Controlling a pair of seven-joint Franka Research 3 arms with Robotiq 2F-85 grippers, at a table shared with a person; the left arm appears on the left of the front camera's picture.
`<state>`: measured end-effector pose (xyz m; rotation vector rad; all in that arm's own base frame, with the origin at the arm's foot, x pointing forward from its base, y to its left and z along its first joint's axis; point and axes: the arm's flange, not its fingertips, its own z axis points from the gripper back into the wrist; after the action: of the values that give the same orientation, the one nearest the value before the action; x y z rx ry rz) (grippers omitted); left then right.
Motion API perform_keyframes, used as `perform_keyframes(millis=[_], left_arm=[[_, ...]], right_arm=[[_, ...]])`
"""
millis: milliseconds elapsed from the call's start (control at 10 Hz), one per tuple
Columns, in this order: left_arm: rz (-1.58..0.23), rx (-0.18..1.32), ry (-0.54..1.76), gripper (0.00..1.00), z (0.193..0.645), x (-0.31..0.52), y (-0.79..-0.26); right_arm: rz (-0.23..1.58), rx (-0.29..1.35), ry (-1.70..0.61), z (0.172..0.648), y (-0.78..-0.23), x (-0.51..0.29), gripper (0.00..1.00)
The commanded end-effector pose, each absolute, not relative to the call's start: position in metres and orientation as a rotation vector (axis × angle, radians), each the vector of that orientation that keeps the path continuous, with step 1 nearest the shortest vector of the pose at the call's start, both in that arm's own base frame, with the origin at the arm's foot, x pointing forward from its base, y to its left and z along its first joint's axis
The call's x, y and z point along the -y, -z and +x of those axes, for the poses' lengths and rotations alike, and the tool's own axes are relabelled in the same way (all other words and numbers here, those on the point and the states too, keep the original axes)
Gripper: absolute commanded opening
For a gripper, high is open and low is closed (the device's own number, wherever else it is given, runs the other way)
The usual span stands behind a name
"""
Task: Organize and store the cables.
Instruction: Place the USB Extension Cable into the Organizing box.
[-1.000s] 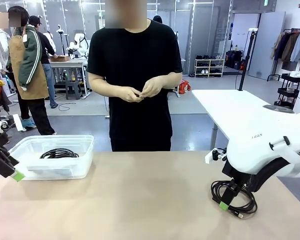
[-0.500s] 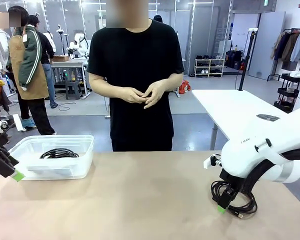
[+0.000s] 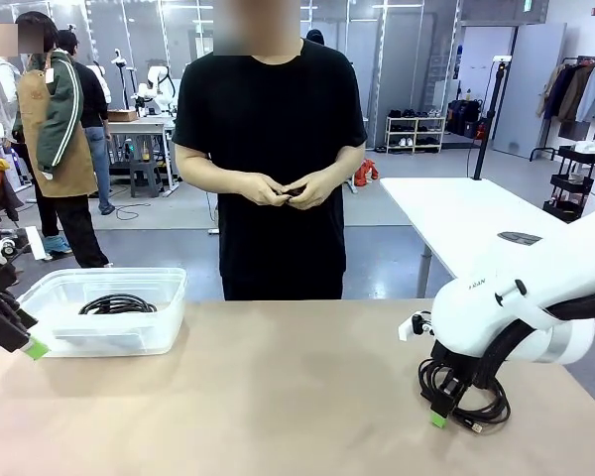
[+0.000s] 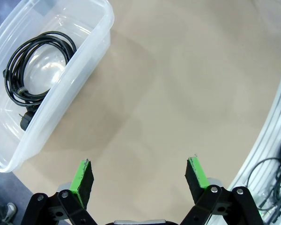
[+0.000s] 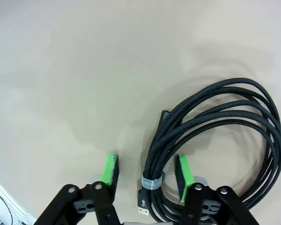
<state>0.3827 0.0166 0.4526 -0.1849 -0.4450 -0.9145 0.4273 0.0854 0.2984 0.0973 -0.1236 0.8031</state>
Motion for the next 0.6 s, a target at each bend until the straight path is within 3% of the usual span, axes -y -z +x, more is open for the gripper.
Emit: perform_keyframes(millis=[0, 100, 200, 500], left_arm=[[-0.187, 0.423, 0.907, 1.0, 0.382, -0.016, -0.458], [-0.187, 0.423, 0.907, 1.0, 0.382, -0.016, -0.458], [-0.187, 0.423, 0.907, 1.0, 0.382, -0.016, -0.458], [-0.187, 0.423, 0.907, 1.0, 0.382, -0.016, -0.458]], right_arm=[[0.082, 0.114, -0.796, 0.425, -0.301, -0.088, 0.0], [0.069, 0.1, -0.795, 0.423, -0.304, -0.09, 0.13], [0.055, 0.091, -0.788, 0.424, -0.306, -0.092, 0.03], [0.031, 0.074, -0.784, 0.43, -0.324, -0.106, 0.0]])
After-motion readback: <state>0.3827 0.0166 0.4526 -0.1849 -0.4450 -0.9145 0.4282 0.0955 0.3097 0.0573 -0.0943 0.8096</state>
